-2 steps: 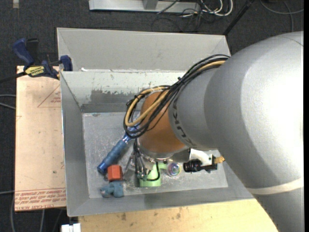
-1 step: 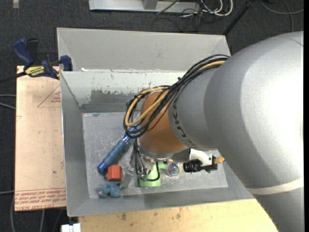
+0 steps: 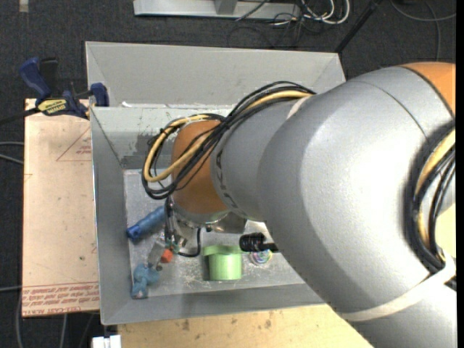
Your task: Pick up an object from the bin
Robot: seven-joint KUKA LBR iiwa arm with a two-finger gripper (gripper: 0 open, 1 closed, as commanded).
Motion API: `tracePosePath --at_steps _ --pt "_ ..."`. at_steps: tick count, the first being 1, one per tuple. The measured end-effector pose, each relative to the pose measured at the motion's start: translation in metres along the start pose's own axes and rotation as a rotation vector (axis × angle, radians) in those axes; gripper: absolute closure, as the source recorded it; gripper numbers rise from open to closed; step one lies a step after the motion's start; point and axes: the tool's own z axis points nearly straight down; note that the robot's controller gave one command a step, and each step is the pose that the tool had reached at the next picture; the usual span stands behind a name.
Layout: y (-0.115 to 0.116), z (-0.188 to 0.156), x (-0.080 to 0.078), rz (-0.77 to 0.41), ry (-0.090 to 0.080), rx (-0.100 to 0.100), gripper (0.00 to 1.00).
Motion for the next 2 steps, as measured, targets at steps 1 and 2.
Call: tracePosePath --at_steps 1,2 --pt "-0.002 -0.001 -0.001 0.002 -0.001 0.002 1.00" --pt "-0.019 -0.183 0.031 0.048 -0.004 -0.004 1.00"
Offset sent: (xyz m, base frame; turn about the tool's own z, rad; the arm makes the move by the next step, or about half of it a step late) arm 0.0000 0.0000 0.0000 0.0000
